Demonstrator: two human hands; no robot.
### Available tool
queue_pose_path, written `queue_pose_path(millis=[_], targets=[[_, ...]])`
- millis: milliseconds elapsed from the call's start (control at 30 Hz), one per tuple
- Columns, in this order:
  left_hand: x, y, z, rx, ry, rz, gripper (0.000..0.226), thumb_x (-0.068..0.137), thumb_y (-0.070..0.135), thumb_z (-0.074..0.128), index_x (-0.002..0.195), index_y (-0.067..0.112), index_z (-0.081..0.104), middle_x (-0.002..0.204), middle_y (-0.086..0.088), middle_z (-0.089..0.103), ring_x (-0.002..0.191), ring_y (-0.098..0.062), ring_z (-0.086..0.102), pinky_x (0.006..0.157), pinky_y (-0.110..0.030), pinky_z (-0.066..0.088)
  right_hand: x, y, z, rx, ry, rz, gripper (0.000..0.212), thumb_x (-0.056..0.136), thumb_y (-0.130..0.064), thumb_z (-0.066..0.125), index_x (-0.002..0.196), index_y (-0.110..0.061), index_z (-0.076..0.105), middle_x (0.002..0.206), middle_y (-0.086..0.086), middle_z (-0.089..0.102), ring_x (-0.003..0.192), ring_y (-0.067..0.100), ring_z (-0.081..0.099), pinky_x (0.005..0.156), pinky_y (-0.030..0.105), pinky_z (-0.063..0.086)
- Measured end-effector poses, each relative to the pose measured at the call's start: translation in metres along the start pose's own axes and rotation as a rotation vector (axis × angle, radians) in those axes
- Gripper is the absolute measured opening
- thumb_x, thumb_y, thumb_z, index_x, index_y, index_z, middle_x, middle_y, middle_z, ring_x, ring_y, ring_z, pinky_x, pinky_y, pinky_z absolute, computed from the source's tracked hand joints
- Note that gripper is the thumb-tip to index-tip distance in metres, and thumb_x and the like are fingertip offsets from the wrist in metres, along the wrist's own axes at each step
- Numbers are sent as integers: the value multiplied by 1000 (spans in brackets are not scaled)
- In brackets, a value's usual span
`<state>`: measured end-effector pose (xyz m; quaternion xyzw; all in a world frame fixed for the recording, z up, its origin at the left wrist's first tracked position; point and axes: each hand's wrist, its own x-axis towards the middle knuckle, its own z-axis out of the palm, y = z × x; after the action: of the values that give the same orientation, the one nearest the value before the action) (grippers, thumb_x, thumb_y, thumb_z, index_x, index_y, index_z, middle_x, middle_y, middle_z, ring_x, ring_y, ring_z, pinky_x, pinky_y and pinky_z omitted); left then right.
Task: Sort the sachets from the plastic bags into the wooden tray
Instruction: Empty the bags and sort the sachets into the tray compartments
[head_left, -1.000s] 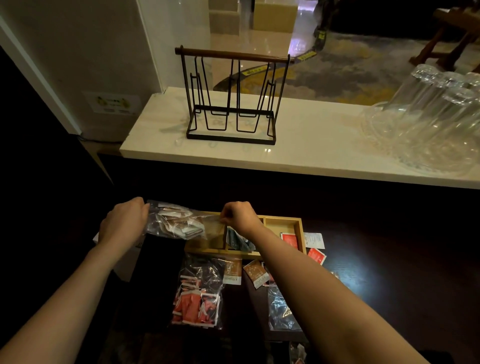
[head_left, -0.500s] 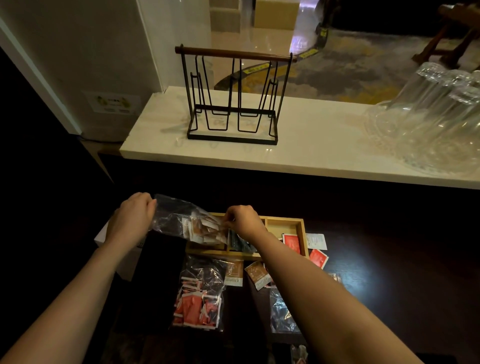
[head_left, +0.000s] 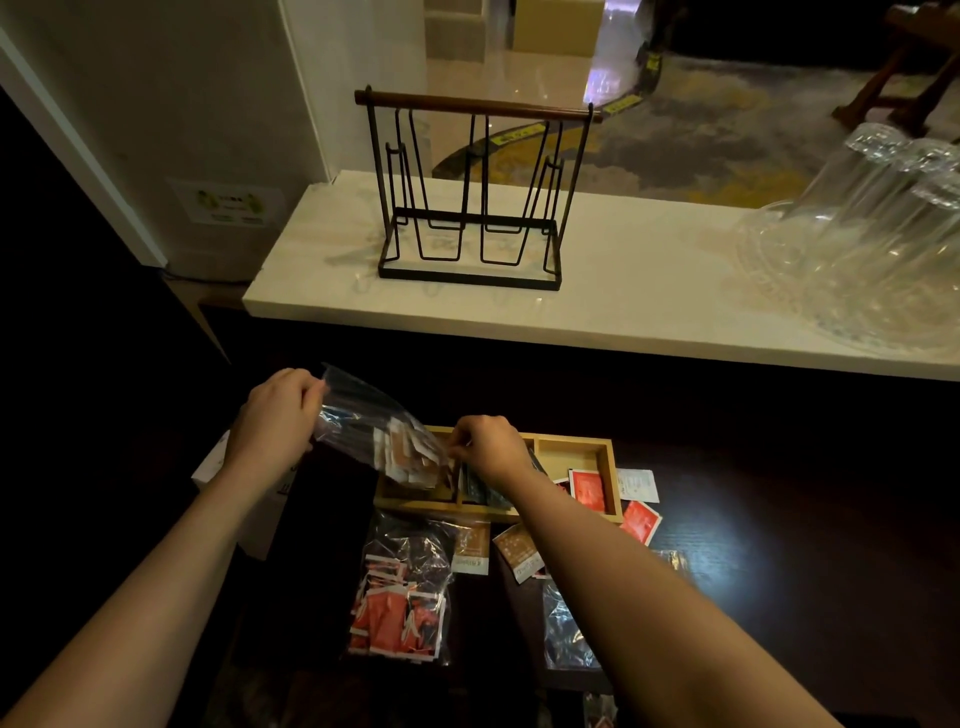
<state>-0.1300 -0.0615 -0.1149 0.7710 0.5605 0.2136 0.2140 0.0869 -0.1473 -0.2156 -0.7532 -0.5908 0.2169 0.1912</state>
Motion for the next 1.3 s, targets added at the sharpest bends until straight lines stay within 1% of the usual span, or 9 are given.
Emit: queue_pose_path(millis=[200,467,633,833,900,967,1067,1167,1300], targets=[[1,-1,5,48,-4,-8,24,97,17,43,95,5,65,99,-8,61,69,-11,52,52,-16,33,-1,1,0,-41,12,8,11,88,-23,62,98,-19,65,100,3,67,90,21,63,74,39,55],[-4,16,1,-113,33,28,24,97,20,44,105,8,64,104,-4,58,70,-12,58,51,-21,47,-5,-1,-3,-20,99,-28,11,89,-23,61,98,-19,66,101,3,69,91,20,64,74,38,54],[-13,27,7,-61,61,72,23,97,17,44,103,7,64,104,-5,59,74,-9,55,54,-13,39,-9,1,-1,-52,99,-61,13,89,-25,60,99,-20,68,101,2,70,93,19,63,76,37,53],[-7,29,7,-35,84,119,23,96,16,45,98,7,66,101,-6,60,82,-16,57,63,-27,46,-14,1,3,-61,134,-28,11,88,-32,61,94,-25,68,99,-3,70,98,17,58,79,35,46],[-7,29,5,-74,83,73,24,96,18,45,97,6,65,101,-7,61,74,-12,57,59,-28,51,-14,0,0,-55,130,-14,11,88,-30,61,94,-25,68,99,-2,70,99,18,57,80,35,45],[-5,28,2,-82,88,56,24,97,18,45,97,6,65,99,-6,60,68,-4,53,55,-18,44,-13,1,-1,-23,122,5,11,88,-29,61,95,-24,68,101,-2,69,99,17,56,81,35,45],[-8,29,-1,-82,86,57,24,97,19,44,97,6,65,99,-6,61,74,-10,56,56,-16,41,-12,0,2,-3,97,15,11,87,-31,62,95,-26,67,100,-2,69,97,17,58,76,34,47],[-11,30,-4,-103,93,36,26,97,18,43,97,3,65,96,-7,60,66,-4,52,46,-10,43,-12,-3,3,-11,99,7,11,87,-33,62,96,-27,66,100,-2,68,96,17,58,76,33,47],[-9,26,-7,-116,77,3,25,97,21,45,93,6,64,90,-12,62,61,-16,58,45,-19,45,-14,-3,4,-43,86,-24,14,89,-33,59,100,-27,64,103,-3,68,98,15,58,83,34,46]])
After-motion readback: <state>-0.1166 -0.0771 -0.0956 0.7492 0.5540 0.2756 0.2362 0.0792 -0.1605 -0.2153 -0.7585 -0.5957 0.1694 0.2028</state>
